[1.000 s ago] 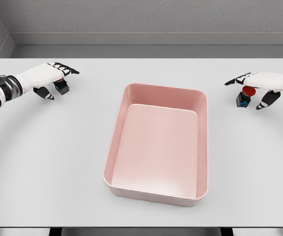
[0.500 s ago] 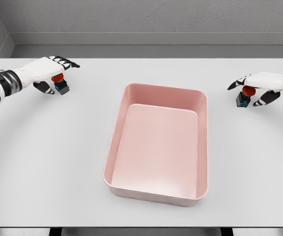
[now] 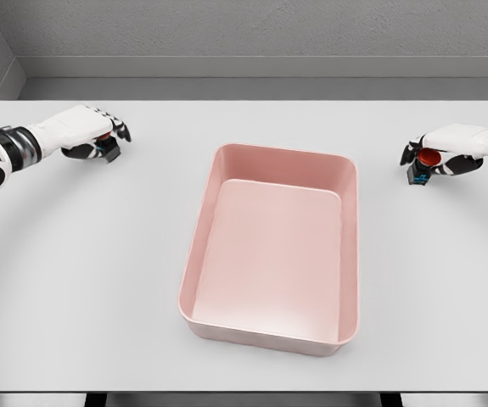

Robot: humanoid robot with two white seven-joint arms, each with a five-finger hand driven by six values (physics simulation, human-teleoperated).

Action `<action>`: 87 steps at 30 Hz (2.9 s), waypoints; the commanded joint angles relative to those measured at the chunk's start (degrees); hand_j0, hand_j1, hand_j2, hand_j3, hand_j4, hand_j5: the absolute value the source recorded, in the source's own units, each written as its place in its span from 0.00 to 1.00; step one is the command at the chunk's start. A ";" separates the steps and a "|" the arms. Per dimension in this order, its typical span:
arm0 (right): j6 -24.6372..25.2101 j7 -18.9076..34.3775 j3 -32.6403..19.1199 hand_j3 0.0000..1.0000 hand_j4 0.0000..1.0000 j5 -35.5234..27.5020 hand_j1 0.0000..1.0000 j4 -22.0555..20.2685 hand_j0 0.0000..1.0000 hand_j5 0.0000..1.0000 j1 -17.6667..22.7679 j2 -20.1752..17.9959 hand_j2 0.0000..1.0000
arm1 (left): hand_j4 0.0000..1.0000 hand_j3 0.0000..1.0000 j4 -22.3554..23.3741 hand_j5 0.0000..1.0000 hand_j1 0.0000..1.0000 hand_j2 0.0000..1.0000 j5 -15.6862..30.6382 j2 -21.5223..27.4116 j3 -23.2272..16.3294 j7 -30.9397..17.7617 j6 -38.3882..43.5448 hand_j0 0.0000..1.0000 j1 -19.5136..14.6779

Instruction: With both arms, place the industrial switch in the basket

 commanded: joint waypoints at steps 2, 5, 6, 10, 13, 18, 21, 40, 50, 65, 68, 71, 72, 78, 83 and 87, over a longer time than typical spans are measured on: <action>0.12 0.00 -0.10 0.53 0.53 -0.35 0.53 -0.07 0.53 0.53 0.00 -0.04 0.53 | 0.39 0.39 -0.04 0.39 0.39 0.39 -0.13 0.03 -0.04 -0.17 -0.01 0.39 0.00; 0.12 0.09 -0.10 0.51 0.51 -0.35 0.51 -0.16 0.51 0.51 0.00 -0.13 0.51 | 0.32 0.32 -0.83 0.32 0.32 0.32 -0.04 0.20 -0.04 -0.17 -0.01 0.32 0.00; 0.12 0.09 -0.19 0.51 0.51 -0.43 0.51 -0.24 0.51 0.51 0.00 -0.13 0.51 | 0.30 0.30 -2.14 0.30 0.30 0.30 0.05 0.29 -0.04 -0.25 -0.01 0.30 0.09; 0.12 0.26 -0.71 0.48 0.48 -0.43 0.48 -0.51 0.48 0.48 -0.17 -0.22 0.48 | 0.26 0.26 -8.73 0.26 0.26 0.26 0.40 0.82 0.48 -0.34 -0.01 0.26 2.46; 0.12 0.17 -0.80 0.48 0.48 -0.43 0.48 -0.77 0.48 0.48 -0.53 -0.30 0.48 | 0.25 0.25 -12.87 0.25 0.25 0.25 2.24 2.57 0.48 -0.60 -0.01 0.25 3.60; 0.12 0.17 -1.33 0.48 0.48 -0.43 0.48 -1.21 0.48 0.48 -1.05 -0.39 0.48 | 0.25 0.25 -17.43 0.25 0.25 0.25 4.88 3.71 0.05 -0.60 -0.01 0.25 3.96; 0.12 0.17 -1.59 0.46 0.46 -0.52 0.46 -1.30 0.46 0.46 -1.41 -0.39 0.46 | 0.25 0.25 -22.36 0.25 0.25 0.25 6.81 5.47 0.04 -0.69 -0.01 0.25 4.48; 0.12 -0.18 -2.74 0.43 0.43 -0.87 0.43 -13.87 0.43 0.43 -2.29 -3.38 0.43 | 0.25 0.25 -50.13 0.25 0.25 0.25 12.09 8.02 -0.04 -4.21 -0.01 0.25 7.91; 0.12 -0.18 -3.97 0.42 0.42 -1.05 0.42 -24.50 0.42 0.42 -2.11 -7.69 0.42 | 0.24 0.24 -55.14 0.24 0.24 0.24 12.26 1.52 -2.94 -4.47 -0.01 0.24 8.44; 0.12 -0.18 -4.85 0.42 0.42 -1.14 0.42 -37.16 0.42 0.42 -1.49 -11.29 0.42 | 0.76 0.76 -55.14 0.76 0.76 0.76 13.41 -2.61 -3.91 -4.21 -0.01 0.76 13.10; 0.12 -0.18 -4.85 0.42 0.42 -1.14 0.42 -37.51 0.42 0.42 -1.49 -11.38 0.42 | 0.77 0.77 -55.14 0.77 0.77 0.77 13.67 -2.61 -3.91 -4.21 -0.01 0.77 13.18; 0.12 -0.18 -4.85 0.40 0.40 -1.14 0.40 -38.65 0.40 0.40 -1.14 -12.08 0.40 | 0.81 0.81 -55.14 0.81 0.81 0.81 13.76 -2.61 -3.91 -3.86 -0.01 0.81 13.27; 0.12 -0.18 -4.85 0.41 0.41 -1.14 0.41 -38.74 0.41 0.41 -1.06 -12.08 0.41 | 0.84 0.84 -55.14 0.84 0.84 0.84 13.76 -2.61 -3.91 -3.68 -0.01 0.84 13.36; 0.12 -0.18 -4.85 0.40 0.40 -1.14 0.40 -40.67 0.40 0.40 -1.05 -12.34 0.40 | 0.94 0.94 -55.14 0.94 0.94 0.94 14.64 -2.61 -3.91 -3.68 -0.01 0.94 13.45; 0.12 -0.18 -4.85 0.40 0.40 -1.14 0.40 -41.47 0.40 0.40 -1.05 -12.78 0.40 | 0.95 0.95 -55.14 0.95 0.95 0.95 16.13 -1.47 -3.65 -3.68 -0.01 0.95 13.45; 0.12 -0.18 -4.85 0.40 0.40 -1.31 0.40 -42.34 0.40 0.40 -0.44 -13.14 0.40 | 1.00 1.00 -55.23 1.00 1.00 1.00 23.07 17.86 -3.03 -3.68 -0.01 1.00 13.27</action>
